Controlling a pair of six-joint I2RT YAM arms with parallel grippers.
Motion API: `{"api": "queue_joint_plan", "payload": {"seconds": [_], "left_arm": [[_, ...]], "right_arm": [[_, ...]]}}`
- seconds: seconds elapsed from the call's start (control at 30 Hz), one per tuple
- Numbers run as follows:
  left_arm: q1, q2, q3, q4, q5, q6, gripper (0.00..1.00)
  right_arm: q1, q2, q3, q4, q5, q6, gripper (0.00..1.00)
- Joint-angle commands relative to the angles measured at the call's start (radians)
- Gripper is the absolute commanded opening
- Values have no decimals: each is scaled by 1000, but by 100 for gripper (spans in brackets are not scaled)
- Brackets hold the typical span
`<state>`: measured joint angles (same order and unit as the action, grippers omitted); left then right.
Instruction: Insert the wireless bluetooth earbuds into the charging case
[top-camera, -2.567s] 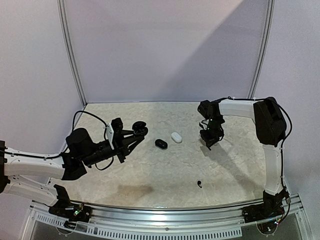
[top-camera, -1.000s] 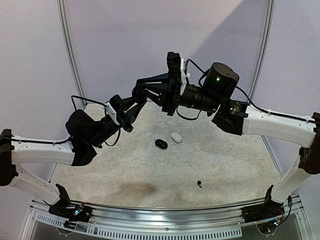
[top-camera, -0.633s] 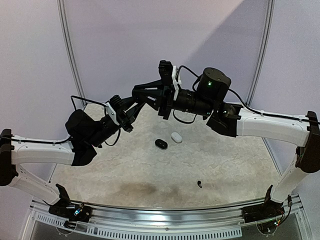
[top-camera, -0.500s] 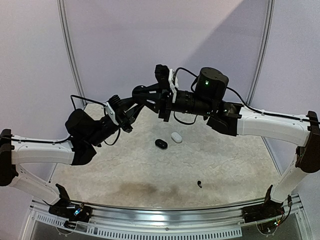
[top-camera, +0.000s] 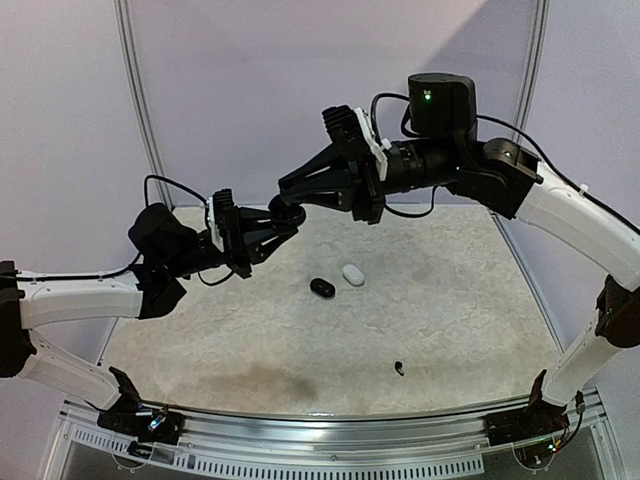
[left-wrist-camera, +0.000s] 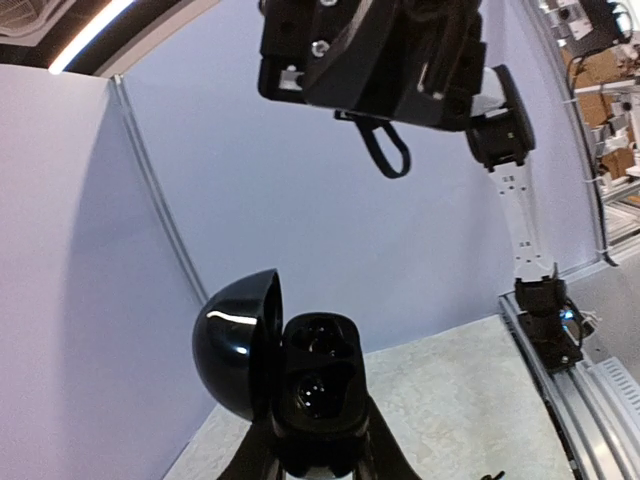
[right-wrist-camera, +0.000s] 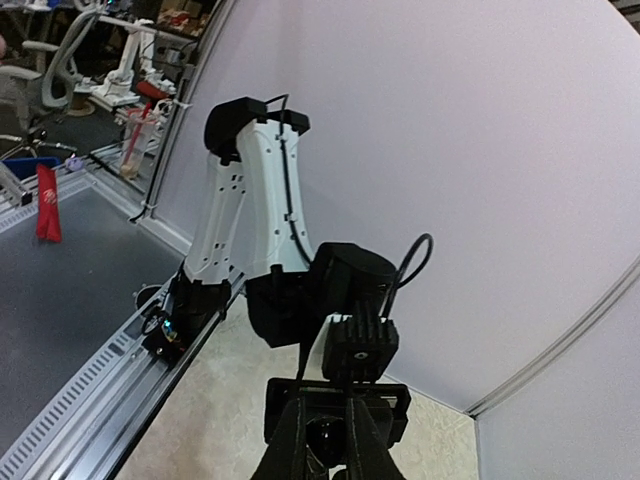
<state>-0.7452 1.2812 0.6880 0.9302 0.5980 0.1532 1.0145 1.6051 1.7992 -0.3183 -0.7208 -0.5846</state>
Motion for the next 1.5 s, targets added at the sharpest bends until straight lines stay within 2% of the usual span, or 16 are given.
{"api": "queue_joint_plan", "payload": {"seconds": [0.0, 0.13, 0.37, 0.6, 1.47], "left_arm": [[17, 27, 65, -80, 223, -72, 0], [2, 61, 106, -114, 274, -78, 0], [-49, 79, 124, -147, 252, -53, 0], [-63, 78, 128, -163, 246, -46, 0], [-65, 84, 114, -139, 236, -30, 0]], "right_arm": [[-7, 43, 77, -303, -96, -167, 0], [-7, 70, 106, -395, -115, -301, 0], [-10, 65, 90, -416, -121, -374, 0], [-34, 20, 9, -292, -124, -343, 0], [-72, 45, 17, -324, -112, -352, 0]]}}
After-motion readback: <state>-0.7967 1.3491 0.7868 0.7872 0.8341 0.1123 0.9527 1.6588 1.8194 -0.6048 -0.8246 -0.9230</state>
